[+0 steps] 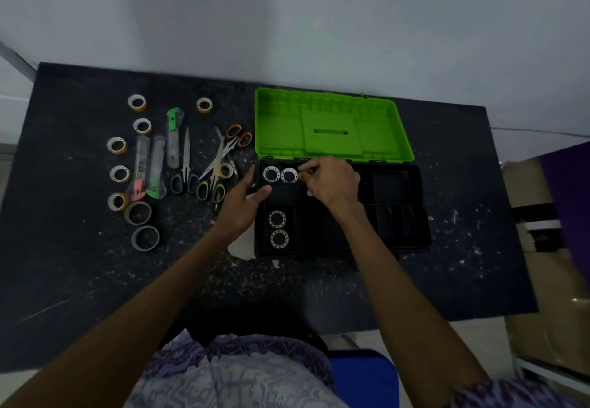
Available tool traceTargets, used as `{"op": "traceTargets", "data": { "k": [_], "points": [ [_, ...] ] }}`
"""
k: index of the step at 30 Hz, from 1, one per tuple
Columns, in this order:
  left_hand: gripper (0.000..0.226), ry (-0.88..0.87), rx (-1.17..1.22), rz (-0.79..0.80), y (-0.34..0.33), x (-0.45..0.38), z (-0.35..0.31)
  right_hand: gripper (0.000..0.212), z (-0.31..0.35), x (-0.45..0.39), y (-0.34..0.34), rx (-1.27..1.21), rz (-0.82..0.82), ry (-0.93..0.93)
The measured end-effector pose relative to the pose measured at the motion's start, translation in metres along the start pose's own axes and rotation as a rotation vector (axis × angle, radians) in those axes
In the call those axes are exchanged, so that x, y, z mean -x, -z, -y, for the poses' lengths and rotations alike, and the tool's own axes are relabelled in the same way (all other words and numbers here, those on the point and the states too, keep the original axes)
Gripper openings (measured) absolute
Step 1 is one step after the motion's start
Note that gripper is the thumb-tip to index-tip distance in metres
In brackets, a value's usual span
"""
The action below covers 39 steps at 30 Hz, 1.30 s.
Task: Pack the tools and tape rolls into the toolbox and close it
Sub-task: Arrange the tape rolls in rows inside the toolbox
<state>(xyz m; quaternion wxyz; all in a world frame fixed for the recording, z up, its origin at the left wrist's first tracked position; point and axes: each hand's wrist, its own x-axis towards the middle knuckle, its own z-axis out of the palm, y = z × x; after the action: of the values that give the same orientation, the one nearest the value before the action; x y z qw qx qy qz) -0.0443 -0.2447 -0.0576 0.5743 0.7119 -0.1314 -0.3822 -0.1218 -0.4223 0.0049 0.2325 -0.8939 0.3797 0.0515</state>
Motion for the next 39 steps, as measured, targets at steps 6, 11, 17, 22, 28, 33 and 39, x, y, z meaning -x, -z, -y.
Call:
{"op": "traceTargets", "data": {
  "k": [6,11,17,22,28,33,39],
  "points": [
    [0.061,-0.011,-0.003,0.003,0.001,-0.001,0.000,0.016,-0.004,0.012,-0.003,-0.142,-0.114,-0.087],
    [0.060,-0.015,-0.004,-0.002,0.001,0.001,-0.002,0.018,-0.009,0.018,0.004,-0.166,-0.157,-0.134],
    [0.059,0.012,0.016,0.056,0.003,0.002,-0.008,0.020,-0.001,0.017,0.002,-0.195,-0.220,-0.129],
    [0.057,0.050,-0.132,0.068,0.030,-0.010,-0.019,0.021,0.039,-0.001,0.000,-0.303,-0.219,0.082],
    [0.034,0.015,-0.345,-0.084,0.090,-0.028,-0.027,0.014,0.096,-0.044,-0.022,-0.352,-0.094,0.328],
    [0.034,0.042,-0.538,-0.158,0.140,-0.044,-0.022,0.021,0.135,-0.087,-0.057,-0.223,0.141,0.416],
    [0.039,-0.198,-0.849,-0.191,0.169,-0.072,-0.022,0.051,0.168,-0.126,-0.093,-0.046,0.249,0.375]
  ]
}}
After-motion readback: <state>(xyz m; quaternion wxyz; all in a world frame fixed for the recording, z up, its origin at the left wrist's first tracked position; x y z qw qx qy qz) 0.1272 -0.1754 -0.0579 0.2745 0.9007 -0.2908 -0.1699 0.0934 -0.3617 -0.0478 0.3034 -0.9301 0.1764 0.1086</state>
